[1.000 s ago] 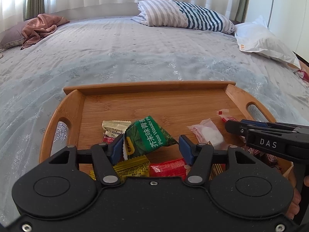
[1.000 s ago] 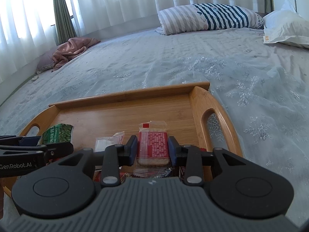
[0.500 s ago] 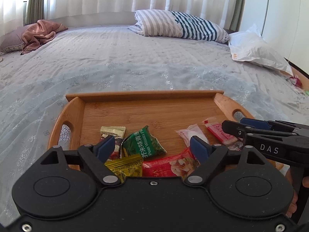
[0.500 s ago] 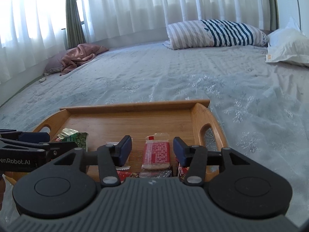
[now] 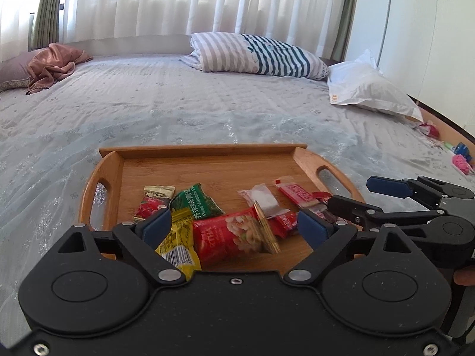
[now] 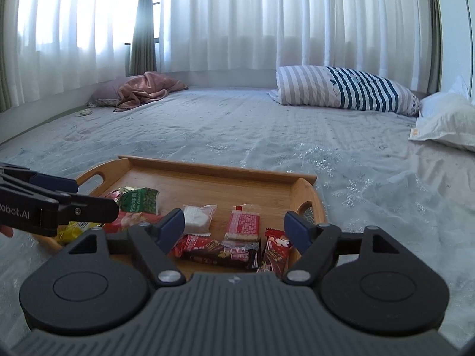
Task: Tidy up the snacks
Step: 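Withdraw both open tools from the tray toward the remaining snacks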
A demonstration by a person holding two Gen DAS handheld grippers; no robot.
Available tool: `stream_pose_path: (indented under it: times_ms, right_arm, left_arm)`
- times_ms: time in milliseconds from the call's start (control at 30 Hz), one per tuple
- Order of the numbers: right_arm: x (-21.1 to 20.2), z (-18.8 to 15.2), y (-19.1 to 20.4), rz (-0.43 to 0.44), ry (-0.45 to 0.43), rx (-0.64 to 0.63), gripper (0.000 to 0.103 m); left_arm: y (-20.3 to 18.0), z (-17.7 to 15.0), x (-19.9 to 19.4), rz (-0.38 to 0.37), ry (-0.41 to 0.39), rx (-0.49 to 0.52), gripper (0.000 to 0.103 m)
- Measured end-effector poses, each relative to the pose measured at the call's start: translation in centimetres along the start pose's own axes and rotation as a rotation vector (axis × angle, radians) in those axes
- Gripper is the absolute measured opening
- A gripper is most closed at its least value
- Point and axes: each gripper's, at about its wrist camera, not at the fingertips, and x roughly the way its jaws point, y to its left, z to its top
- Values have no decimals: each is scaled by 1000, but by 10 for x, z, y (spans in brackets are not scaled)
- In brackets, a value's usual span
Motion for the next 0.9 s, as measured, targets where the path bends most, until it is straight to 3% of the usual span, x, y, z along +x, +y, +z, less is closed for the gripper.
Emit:
stream_pose_path:
  times_ms: [400,667,900]
  right_arm:
    - [-39,-21,1,-18,-28,-41,93]
    - [-54,-40,2,-43,-39,-72,101]
    - [-67,-52,4,-60,-58,-119,103]
  left_arm:
    - [-16,-27,-34,-18,-2,8,94]
    - [-38,-44,-53,13,-47,89,96]
    - [-50,-53,-62,-8,-27,97,97]
